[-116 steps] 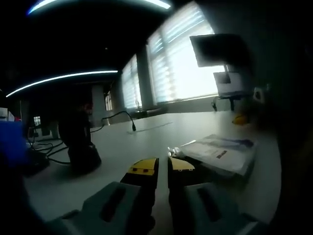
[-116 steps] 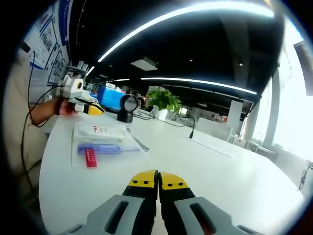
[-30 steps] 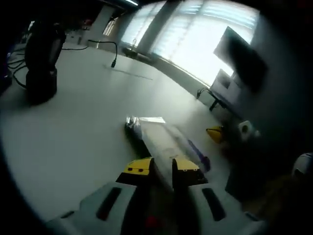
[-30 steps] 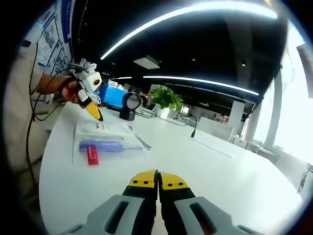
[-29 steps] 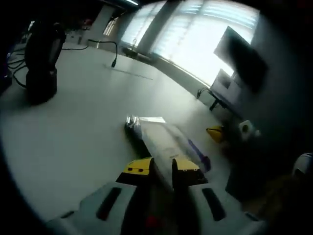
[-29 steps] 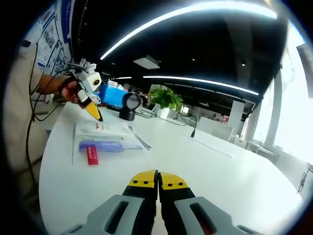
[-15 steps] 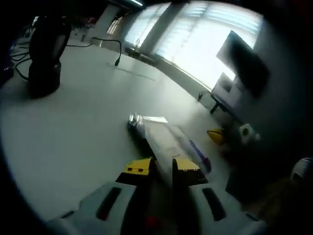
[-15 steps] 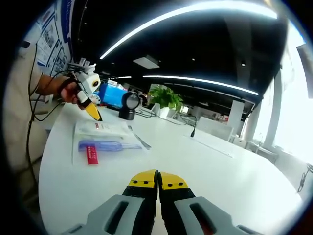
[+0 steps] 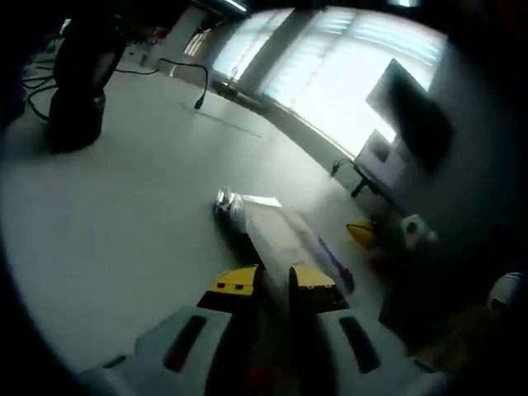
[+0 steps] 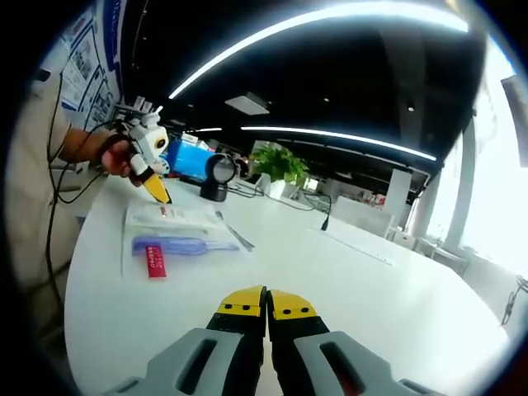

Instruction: Clip sheet goods on table flip sheet goods clip sheet goods scan sheet goods put sheet goods back to table

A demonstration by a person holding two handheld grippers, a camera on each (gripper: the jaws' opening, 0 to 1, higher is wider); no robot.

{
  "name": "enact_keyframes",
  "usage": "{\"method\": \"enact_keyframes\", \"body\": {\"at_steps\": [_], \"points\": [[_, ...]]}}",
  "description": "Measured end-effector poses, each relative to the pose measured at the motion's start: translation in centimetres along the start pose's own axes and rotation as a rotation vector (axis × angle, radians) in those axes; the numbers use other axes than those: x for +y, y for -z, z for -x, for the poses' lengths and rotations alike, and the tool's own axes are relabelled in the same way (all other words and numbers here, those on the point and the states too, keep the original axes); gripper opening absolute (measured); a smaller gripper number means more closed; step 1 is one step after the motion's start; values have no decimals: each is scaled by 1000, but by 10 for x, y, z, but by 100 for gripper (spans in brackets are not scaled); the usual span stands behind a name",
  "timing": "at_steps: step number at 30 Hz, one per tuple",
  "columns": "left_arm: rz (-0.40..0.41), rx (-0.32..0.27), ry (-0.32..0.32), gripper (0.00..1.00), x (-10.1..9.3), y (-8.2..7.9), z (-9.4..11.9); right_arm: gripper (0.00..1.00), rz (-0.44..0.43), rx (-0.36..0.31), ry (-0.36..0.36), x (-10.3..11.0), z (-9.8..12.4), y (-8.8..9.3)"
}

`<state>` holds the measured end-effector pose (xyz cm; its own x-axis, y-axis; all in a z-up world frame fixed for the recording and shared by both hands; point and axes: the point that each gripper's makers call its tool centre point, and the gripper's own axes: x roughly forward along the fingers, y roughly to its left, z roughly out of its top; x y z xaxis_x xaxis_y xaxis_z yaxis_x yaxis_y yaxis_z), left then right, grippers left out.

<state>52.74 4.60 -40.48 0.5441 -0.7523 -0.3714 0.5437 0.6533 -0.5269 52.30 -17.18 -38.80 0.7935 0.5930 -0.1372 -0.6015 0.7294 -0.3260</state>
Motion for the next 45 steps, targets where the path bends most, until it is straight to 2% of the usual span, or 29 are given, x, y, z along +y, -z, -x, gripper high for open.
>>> {"method": "enact_keyframes", "body": {"at_steps": [3, 8, 13, 23, 32, 37, 41, 43, 45], "points": [[-46, 7, -17, 6, 1, 0, -1, 0, 1, 0, 0, 0, 0, 0], [-39, 9, -18, 4, 1, 0, -2, 0, 1, 1, 1, 0, 0, 0], [-1, 7, -17, 0, 1, 0, -1, 0, 2, 1, 1, -1, 0, 1], [91, -13, 5, 0, -5, -8, 0, 0, 0, -12, 11, -4, 1, -2], [106, -35, 7, 0, -11, -15, 1, 0, 33, -17, 26, -5, 1, -4], [155, -55, 17, 0, -15, -17, 3, 0, 7, -54, 42, -8, 4, -13], [176, -74, 21, 0, -21, -20, 5, 0, 16, -48, 50, -7, 4, -14], [171, -83, 19, 0, -24, -22, 6, 0, 61, -62, 78, -8, 6, -19], [171, -92, 19, 0, -27, -24, 7, 0, 41, -72, 76, -6, 7, -21]]}}
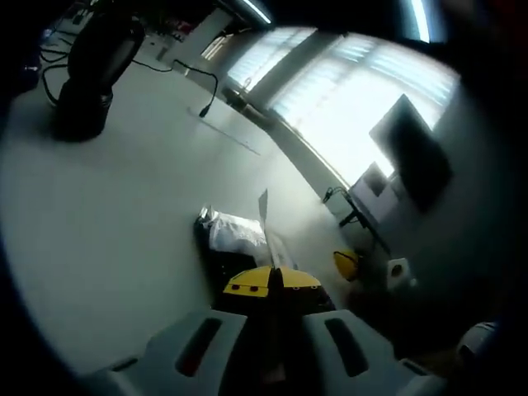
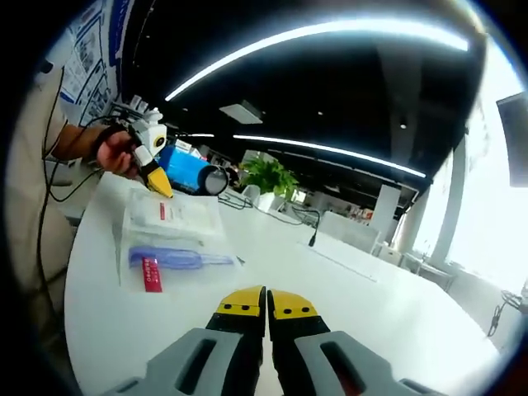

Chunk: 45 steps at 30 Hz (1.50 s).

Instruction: Clip sheet goods on table flip sheet goods clip sheet goods scan sheet goods put sheet goods back to table

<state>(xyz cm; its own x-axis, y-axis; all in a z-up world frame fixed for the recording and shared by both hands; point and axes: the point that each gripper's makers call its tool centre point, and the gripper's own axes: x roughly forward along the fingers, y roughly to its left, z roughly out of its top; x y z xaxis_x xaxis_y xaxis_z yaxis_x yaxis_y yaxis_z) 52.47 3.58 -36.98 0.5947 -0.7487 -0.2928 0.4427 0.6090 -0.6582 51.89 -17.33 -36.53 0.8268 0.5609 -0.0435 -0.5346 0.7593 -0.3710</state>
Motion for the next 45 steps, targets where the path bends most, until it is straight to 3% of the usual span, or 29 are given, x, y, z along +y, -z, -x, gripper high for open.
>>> {"method": "enact_keyframes", "body": {"at_steps": [6, 10, 21, 37, 45], "points": [[48, -21, 6, 0, -3, -5, 0, 0, -26, -21, 18, -7, 3, -1], [81, -46, 16, 0, -7, -7, 3, 0, 16, 2, 39, -11, 1, 4], [102, -89, 14, 0, -10, -16, 1, 0, 6, -71, -8, 18, -1, -36], [95, -146, 19, 0, -13, -28, 1, 1, 22, -77, 20, 32, 5, -61], [92, -152, 24, 0, -13, -30, -1, 2, 10, -108, -45, 63, 0, -81]]}}
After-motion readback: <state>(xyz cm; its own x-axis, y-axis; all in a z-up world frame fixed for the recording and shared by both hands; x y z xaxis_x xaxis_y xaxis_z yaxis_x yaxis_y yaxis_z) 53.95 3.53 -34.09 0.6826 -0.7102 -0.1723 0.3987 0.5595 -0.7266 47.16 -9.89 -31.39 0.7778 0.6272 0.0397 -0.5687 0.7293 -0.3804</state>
